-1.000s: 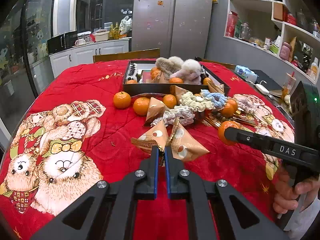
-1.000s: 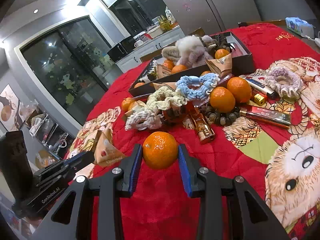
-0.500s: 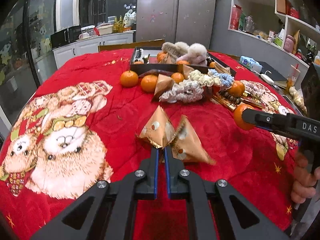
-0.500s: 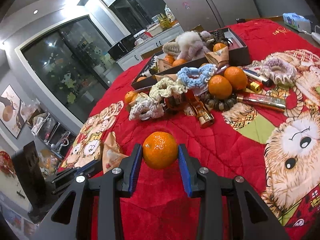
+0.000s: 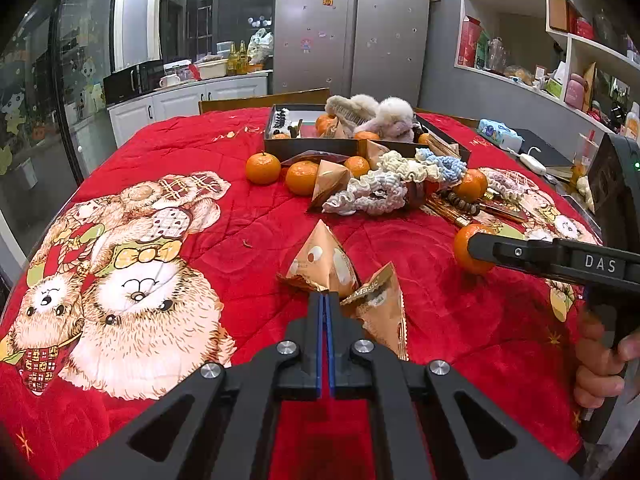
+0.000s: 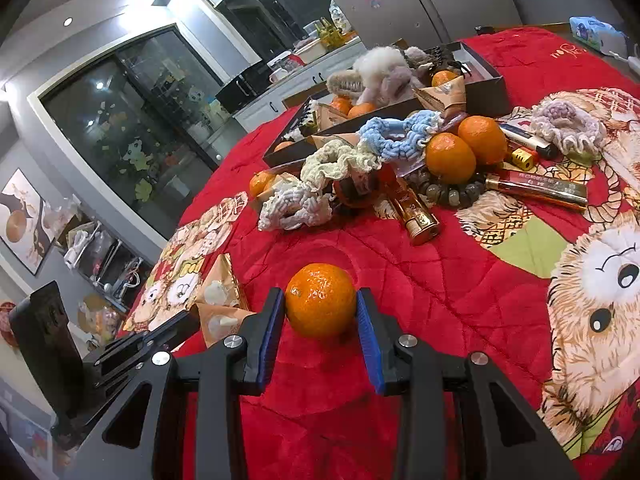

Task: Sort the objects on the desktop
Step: 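Lift the packet and orange with both tools and carry them toward the tray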

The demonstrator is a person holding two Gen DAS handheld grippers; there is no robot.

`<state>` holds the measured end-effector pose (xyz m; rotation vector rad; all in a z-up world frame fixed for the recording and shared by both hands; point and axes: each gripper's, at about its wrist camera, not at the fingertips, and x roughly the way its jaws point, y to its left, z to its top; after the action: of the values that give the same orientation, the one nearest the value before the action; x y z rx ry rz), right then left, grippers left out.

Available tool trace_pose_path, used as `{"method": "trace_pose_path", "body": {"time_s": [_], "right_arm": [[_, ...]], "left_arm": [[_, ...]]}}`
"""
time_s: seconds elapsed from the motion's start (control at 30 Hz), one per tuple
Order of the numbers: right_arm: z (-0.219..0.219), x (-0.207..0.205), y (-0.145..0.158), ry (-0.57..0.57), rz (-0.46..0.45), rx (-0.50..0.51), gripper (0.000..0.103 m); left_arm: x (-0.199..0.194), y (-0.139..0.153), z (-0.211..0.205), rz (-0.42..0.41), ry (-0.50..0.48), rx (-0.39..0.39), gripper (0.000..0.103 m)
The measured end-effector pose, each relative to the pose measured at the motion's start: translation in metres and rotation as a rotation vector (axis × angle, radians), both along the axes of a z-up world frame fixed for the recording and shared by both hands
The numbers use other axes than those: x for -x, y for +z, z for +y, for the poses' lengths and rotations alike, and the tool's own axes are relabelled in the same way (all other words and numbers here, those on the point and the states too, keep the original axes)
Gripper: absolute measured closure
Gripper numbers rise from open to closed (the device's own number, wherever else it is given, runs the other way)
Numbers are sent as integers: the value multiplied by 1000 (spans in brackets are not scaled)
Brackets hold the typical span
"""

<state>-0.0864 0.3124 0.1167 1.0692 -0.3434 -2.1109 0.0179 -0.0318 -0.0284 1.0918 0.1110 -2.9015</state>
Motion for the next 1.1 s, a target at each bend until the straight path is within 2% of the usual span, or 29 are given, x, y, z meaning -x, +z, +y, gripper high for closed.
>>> {"method": "trace_pose_path", "body": {"time_s": [0.23,0.37,0.5,0.63,0.83,0.9,1.1], "right_arm": [[-1,1,-1,5,-13,2,68],[-1,2,-3,7,-16,1,68],[-1,2,-3,6,-15,3,68],[-1,1,-4,5,-19,10,68],[1,4,-6,3,-32,22,68],[2,6,-7,1,-37,25,68],[3,9,-9,1,-50,36,68]], "left_arm": [[3,-4,-4,-16,32,-4,98],[2,-1,-3,-5,34,0,88],[5,0,-5,-5,46,-2,74],[15,-1,-10,-22,48,-33,73],[32,-1,-7,-43,31,-29,72],[39,-2,-6,-53,29,-19,69],[64,-6,-10,-90,39,-47,68]]}}
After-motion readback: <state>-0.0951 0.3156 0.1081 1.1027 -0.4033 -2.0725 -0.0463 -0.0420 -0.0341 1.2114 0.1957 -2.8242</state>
